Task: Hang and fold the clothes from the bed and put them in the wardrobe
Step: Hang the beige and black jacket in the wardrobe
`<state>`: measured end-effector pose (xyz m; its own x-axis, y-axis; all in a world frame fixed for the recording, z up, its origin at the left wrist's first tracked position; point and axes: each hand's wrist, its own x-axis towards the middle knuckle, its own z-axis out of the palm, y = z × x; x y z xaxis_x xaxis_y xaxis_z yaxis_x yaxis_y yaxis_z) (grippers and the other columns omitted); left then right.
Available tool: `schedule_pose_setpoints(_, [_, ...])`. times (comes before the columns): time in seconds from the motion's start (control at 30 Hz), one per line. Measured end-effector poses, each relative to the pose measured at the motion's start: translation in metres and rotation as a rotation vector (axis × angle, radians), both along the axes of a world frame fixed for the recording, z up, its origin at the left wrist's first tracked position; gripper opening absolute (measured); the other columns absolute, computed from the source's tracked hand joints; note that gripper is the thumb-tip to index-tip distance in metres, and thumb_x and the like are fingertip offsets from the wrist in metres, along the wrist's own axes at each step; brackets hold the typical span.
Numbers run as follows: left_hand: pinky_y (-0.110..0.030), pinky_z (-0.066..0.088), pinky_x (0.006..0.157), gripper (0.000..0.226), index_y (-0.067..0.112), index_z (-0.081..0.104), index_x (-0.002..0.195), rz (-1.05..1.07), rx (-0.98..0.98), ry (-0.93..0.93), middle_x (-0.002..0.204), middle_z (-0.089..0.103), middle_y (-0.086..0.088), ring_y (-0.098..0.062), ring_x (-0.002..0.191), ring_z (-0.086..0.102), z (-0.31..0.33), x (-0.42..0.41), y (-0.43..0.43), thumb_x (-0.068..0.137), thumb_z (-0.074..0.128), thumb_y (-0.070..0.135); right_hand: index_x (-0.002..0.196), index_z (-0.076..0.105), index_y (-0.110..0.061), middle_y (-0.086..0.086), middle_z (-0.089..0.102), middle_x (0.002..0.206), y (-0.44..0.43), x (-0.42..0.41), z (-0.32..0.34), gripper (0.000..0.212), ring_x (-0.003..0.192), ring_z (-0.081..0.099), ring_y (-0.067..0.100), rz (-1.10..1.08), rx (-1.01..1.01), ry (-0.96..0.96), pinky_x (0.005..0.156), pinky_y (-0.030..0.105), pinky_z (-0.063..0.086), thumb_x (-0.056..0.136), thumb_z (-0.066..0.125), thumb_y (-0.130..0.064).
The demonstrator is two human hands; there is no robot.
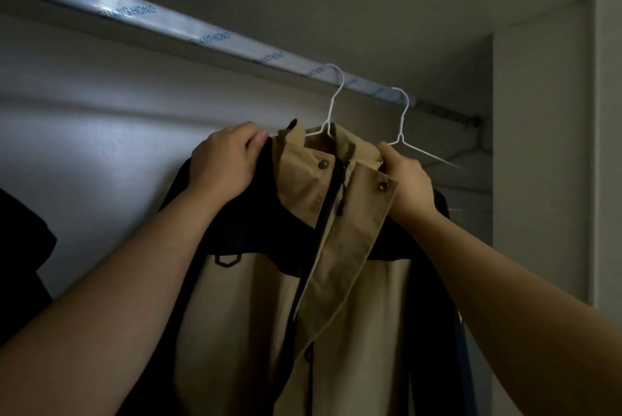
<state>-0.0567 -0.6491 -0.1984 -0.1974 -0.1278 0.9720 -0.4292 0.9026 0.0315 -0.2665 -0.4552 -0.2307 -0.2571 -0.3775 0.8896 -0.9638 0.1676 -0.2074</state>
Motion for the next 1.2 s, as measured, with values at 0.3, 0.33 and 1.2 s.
schedule_pose_setpoints(0.3, [-0.041, 0.042, 0.063, 0.041, 0.012, 0.05, 0.076, -0.119, 0.257, 0.005, 0.069, 0.056, -0.007, -0.03, 0.069, 0.054, -0.014, 0.015, -0.022, 0.105, 0.043, 0.039, 0.108, 0.044, -0.028, 0.004, 0.057, 0.079, 0.028, -0.042, 0.016, 0.011, 0.065, 0.057, 0.024, -0.154, 0.158, 0.175, 0.059, 0.045, 0.053, 0.106, 0.034, -0.033])
schedule_pose_setpoints(0.33, [-0.04, 0.041, 0.062, 0.04, 0.012, 0.05, 0.074, -0.122, 0.246, 0.004, 0.067, 0.055, -0.006, -0.029, 0.068, 0.053, -0.014, 0.012, -0.021, 0.105, 0.044, 0.037, 0.108, 0.044, -0.032, 0.0, 0.055, 0.076, 0.031, -0.047, 0.016, 0.012, 0.061, 0.056, 0.019, -0.174, 0.165, 0.201, 0.054, 0.039, 0.05, 0.106, 0.033, -0.037])
schedule_pose_setpoints(1.2, [-0.041, 0.05, 0.09, 0.09, 0.017, 0.072, 0.09, -0.105, 0.58, -0.156, 0.105, 0.067, -0.007, -0.03, 0.1, 0.061, 0.03, -0.011, 0.017, 0.078, 0.022, 0.091, 0.095, 0.072, -0.023, 0.007, 0.071, 0.09, 0.034, -0.024, 0.049, 0.075, 0.081, 0.068, 0.022, -0.093, 0.148, -0.335, 0.068, 0.036, 0.053, 0.092, 0.022, -0.079])
